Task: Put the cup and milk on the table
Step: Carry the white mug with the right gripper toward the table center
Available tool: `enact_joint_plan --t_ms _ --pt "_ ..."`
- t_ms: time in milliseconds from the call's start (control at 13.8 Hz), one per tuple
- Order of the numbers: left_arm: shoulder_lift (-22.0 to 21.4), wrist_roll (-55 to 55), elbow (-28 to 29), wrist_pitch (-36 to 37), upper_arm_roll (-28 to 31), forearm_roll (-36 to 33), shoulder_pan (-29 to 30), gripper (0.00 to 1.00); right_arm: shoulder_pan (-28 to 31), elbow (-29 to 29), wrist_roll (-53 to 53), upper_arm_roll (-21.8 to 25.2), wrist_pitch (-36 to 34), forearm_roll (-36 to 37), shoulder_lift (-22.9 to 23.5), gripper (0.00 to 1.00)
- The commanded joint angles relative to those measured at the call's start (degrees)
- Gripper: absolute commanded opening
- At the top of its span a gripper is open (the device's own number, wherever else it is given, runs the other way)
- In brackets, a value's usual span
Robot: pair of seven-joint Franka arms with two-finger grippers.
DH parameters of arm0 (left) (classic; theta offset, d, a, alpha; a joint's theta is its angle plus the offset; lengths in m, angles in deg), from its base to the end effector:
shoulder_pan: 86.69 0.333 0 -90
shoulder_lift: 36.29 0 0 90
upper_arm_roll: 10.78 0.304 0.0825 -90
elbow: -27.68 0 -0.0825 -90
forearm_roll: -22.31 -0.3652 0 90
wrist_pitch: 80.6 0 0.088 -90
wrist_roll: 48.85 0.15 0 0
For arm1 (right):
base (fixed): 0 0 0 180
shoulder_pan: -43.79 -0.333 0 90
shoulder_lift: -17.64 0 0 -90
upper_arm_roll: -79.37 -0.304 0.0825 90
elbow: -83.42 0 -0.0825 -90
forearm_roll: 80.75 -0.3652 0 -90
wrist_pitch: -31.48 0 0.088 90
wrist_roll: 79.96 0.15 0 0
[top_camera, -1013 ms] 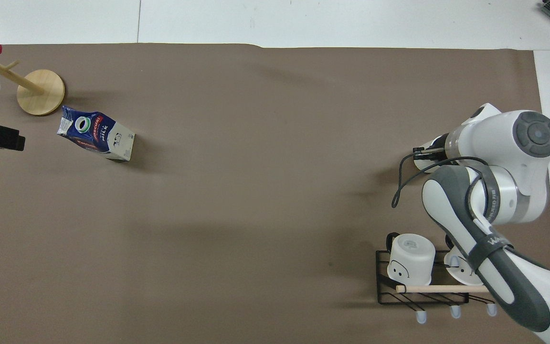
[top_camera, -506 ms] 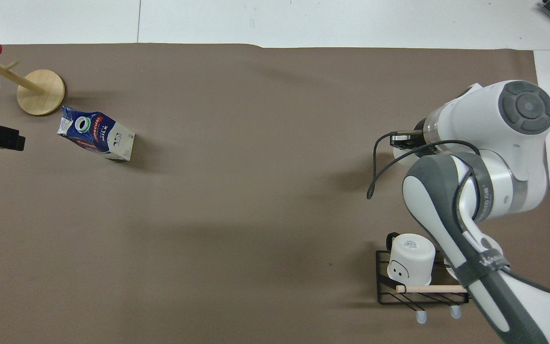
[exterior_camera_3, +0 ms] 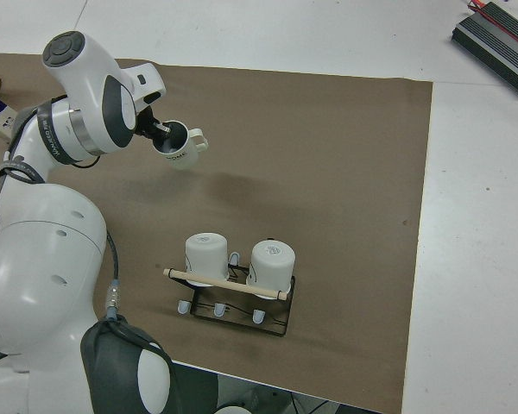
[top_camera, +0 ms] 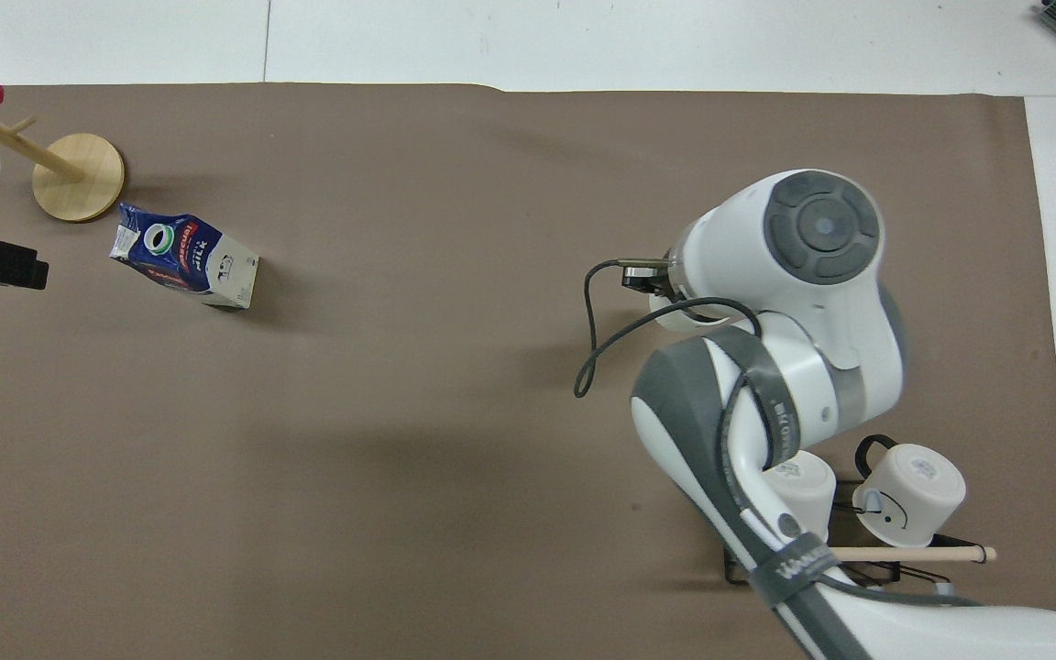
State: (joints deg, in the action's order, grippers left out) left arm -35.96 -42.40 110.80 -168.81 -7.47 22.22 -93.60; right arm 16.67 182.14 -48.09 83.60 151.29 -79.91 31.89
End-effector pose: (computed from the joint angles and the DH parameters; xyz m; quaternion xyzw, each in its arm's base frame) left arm 0.5367 -0.0336 0.6180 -0.9953 0.0875 -0.0415 0.0020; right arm 0.5784 0.2457 0.4028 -0.9954 0.0732 -0.0604 0.0138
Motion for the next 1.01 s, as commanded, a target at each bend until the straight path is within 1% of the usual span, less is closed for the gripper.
enact_joint_plan --t_ms 0,289,434,651,796,940 --pt "-1.21 0.58 1.52 -0.21 -0.5 0.79 0.93 1.0 -2.67 -6.61 5.73 -0.01 -2.13 1.36 5.51 0.0" --pt "-1.21 0.67 1.52 0.49 -0.59 0.79 0.66 1.0 -6.88 -9.24 11.44 -0.01 -0.46 1.63 10.69 0.0" --pt "-1.21 0.58 1.52 0.58 -0.59 0.79 0.84 1.0 -8.03 -10.57 13.03 -0.01 0.07 1.63 12.63 0.0" --pt "-1.3 0.4 1.52 1.45 -0.59 0.79 0.93 1.0 -8.21 -9.87 13.04 -0.09 5.07 1.54 13.34 0.0" --pt "-1.3 0.67 1.52 1.11 -0.59 0.79 0.84 1.0 -9.79 -9.96 13.04 -0.09 5.78 1.1 14.22 0.0" --pt "-1.3 0.75 1.52 0.93 -0.59 0.79 0.93 1.0 -9.88 -9.43 13.04 -0.09 6.31 1.62 14.57 0.0"
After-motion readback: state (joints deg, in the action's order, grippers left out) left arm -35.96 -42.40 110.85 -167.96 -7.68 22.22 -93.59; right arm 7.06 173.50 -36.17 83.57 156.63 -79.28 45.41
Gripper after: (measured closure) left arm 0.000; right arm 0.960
